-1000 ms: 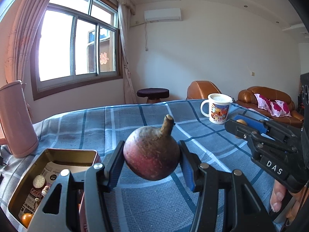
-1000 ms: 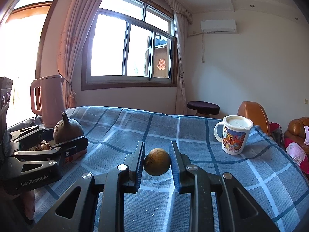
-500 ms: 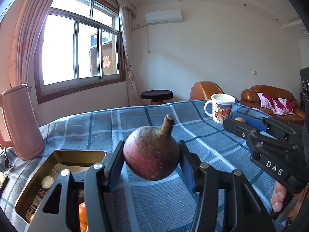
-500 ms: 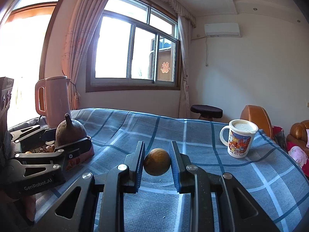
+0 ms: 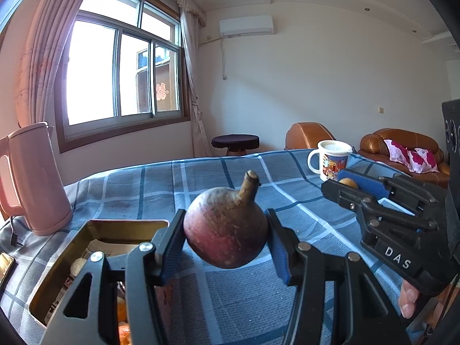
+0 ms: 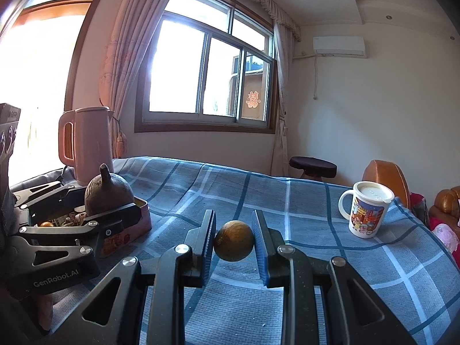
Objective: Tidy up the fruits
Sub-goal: 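Carry the brown fruit in the right tool while the left tool carries the beet toward the tin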
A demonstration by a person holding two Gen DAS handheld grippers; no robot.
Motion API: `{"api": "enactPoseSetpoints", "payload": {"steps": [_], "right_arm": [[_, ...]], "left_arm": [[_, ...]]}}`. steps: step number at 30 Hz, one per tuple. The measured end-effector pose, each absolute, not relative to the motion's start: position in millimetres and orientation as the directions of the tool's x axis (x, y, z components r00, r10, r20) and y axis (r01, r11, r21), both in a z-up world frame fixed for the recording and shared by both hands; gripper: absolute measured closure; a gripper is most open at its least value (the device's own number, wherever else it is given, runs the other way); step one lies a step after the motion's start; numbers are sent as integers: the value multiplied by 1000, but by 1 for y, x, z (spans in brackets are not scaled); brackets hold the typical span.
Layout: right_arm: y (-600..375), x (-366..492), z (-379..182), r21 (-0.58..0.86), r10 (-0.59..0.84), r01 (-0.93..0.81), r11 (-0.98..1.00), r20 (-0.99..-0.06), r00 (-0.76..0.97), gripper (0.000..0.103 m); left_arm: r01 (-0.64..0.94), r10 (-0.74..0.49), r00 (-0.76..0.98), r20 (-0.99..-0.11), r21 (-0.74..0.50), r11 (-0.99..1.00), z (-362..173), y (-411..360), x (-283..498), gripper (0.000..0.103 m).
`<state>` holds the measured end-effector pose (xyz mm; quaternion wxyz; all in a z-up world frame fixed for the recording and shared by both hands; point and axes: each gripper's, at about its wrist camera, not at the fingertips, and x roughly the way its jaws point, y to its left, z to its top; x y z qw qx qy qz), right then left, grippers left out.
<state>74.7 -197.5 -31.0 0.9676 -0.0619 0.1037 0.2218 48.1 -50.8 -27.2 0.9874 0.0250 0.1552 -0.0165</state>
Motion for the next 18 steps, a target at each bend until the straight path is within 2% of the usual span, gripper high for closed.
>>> {"api": "enactPoseSetpoints", "payload": {"steps": [18], "right_arm": [[-164, 68, -33, -101, 452, -485, 869, -240, 859, 76]], "left_arm": [[4, 1, 953, -304, 15, 1000, -26, -26, 34, 47]]}}
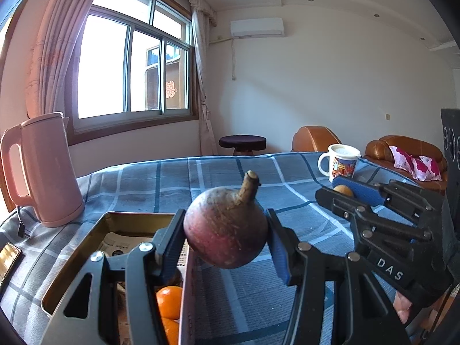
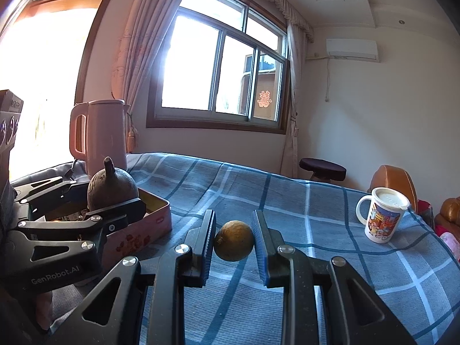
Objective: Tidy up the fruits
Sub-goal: 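Carry the brown fruit in the right tool while the left tool carries the beet toward the tin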
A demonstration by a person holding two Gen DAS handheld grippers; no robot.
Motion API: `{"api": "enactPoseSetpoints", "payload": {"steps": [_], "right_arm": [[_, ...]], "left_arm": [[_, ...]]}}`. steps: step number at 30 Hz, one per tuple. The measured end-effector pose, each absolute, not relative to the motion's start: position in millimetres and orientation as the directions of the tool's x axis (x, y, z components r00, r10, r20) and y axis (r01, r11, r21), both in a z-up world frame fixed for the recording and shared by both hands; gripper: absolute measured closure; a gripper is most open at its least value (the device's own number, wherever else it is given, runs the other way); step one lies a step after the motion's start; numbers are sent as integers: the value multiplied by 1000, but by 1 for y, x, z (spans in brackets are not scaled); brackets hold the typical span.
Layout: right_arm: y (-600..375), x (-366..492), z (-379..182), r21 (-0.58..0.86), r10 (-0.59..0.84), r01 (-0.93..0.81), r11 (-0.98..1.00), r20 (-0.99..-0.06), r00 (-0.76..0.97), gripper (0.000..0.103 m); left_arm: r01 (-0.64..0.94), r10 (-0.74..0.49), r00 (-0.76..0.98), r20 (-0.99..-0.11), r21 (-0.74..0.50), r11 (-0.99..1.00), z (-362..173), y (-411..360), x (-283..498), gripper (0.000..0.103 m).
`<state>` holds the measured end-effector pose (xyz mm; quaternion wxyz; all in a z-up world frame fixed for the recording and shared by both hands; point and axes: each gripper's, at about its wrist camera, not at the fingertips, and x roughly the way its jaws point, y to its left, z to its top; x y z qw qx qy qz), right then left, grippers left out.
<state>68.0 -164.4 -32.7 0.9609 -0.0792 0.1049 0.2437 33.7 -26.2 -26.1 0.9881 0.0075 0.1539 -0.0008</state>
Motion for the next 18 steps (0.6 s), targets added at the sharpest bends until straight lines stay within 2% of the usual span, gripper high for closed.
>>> {"api": "enactPoseSetpoints", "payload": {"steps": [18], "right_arm": [[-137, 64, -34, -128, 489, -529, 839, -249, 836, 76]], "left_arm": [[-30, 27, 956, -294, -5, 1000, -23, -3, 25, 47]]}}
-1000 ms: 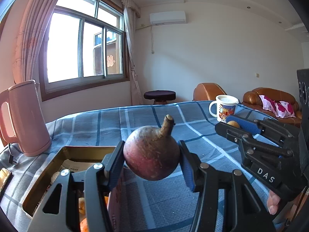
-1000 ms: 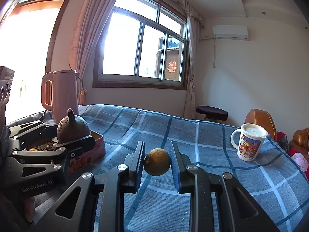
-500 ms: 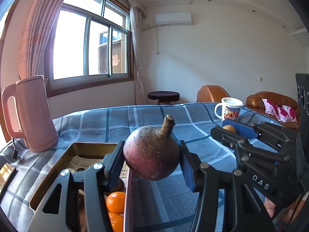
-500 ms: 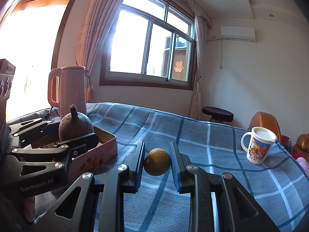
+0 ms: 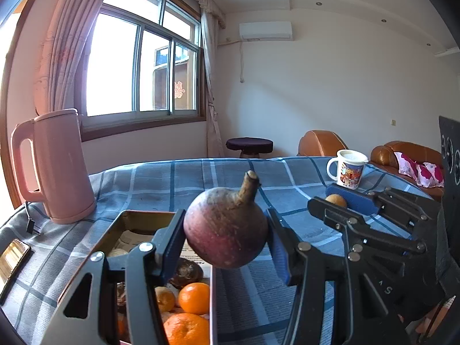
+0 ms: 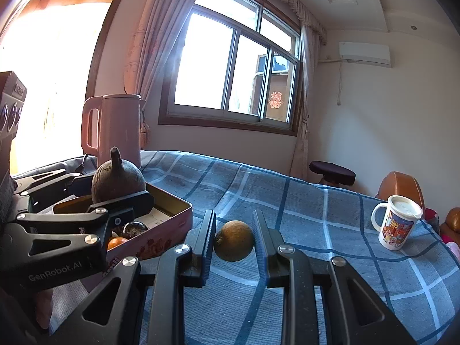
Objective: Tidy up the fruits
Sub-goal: 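Carry the brown fruit in the right tool while the left tool carries the beet toward the tin, then lower the beet with the left tool while the right tool lowers the brown fruit into the tin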
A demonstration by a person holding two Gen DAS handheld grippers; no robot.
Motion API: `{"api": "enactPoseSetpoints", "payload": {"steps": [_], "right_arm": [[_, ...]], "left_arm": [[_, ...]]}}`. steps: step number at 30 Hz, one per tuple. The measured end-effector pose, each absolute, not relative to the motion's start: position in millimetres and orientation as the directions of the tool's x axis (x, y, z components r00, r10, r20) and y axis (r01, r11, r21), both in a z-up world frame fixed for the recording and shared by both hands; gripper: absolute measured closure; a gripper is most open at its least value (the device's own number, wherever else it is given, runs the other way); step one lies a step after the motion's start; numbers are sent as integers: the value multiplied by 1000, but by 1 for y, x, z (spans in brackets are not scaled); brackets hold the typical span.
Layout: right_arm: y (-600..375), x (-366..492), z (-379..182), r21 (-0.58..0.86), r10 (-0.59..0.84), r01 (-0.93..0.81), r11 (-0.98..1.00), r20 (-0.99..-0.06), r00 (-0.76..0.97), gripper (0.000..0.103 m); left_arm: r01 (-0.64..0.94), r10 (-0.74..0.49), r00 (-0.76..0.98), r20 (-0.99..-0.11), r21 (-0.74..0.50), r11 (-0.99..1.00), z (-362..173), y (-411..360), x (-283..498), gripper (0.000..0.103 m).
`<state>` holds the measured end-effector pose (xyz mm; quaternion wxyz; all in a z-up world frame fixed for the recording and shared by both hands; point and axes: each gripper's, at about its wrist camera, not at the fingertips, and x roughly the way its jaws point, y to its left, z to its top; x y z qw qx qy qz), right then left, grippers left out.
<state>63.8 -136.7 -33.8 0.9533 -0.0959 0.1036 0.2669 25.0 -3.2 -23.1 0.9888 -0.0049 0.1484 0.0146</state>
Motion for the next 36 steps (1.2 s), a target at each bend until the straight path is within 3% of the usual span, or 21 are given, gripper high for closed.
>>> {"api": "enactPoseSetpoints", "payload": {"steps": [36], "right_arm": [[-77, 55, -26, -147, 580, -627, 765, -264, 770, 76]], "left_arm": [[-151, 130, 943, -307, -47, 987, -23, 58, 7, 47]]}}
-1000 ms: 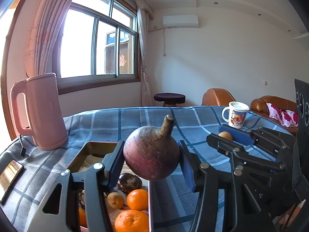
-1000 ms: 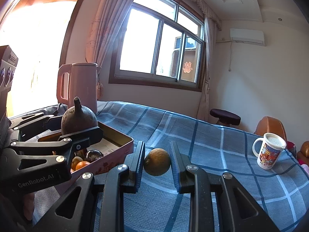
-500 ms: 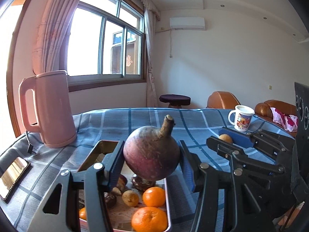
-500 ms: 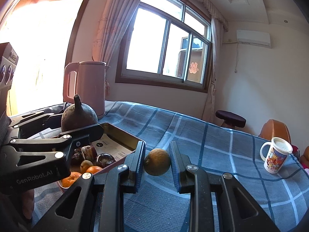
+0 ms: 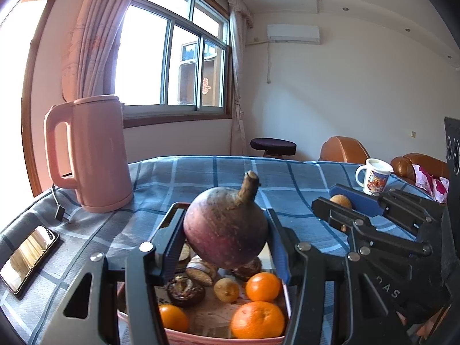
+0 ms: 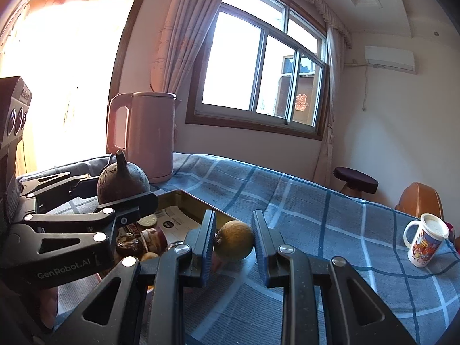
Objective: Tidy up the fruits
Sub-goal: 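Lower the beet with the left tool while the right tool lowers the brown fruit into the tin, then open the left tool releasing the beet while the right tool releases the brown fruit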
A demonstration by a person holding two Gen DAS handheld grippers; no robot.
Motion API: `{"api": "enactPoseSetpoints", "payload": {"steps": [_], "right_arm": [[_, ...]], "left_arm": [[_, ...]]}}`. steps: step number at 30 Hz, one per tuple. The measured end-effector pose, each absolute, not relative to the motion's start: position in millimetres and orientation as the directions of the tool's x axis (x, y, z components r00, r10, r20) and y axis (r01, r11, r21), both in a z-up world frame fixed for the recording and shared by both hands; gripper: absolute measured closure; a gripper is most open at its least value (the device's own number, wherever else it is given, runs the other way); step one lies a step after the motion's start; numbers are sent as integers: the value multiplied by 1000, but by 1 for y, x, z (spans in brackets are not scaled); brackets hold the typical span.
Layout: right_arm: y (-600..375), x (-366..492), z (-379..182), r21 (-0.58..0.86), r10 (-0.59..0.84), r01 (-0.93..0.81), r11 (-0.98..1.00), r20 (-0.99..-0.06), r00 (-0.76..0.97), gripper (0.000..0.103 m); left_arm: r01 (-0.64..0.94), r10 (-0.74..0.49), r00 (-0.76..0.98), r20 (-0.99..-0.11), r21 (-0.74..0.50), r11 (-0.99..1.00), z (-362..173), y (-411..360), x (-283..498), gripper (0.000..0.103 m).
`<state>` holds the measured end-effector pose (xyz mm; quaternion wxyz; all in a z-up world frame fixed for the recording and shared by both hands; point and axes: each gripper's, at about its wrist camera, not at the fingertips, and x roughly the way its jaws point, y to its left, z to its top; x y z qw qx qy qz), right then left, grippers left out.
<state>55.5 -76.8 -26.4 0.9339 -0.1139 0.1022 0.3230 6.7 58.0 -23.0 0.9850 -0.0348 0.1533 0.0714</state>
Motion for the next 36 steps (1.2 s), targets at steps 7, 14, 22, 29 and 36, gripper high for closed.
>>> {"api": "enactPoseSetpoints", "payload": {"steps": [7, 14, 22, 29, 36], "right_arm": [[-59, 51, -27, -159, 604, -653, 740, -271, 750, 76], [-41, 50, -32, -158, 627, -686, 711, -300, 719, 76], [-24, 61, -43, -115, 638, -724, 680, -392, 662, 76], [-8, 71, -54, -84, 633, -769, 633, -517, 577, 76], [2, 62, -58, -147, 611, -776, 614, -535, 584, 48]], "left_arm": [[-183, 160, 937, -311, -45, 982, -21, 70, 1, 47], [-228, 194, 914, -356, -55, 972, -29, 89, 3, 47], [-247, 193, 881, -432, -71, 966, -38, 103, 9, 47], [-252, 191, 868, -459, -76, 965, -40, 107, 11, 45], [-243, 204, 889, -410, -44, 969, -33, 97, 1, 30]]}}
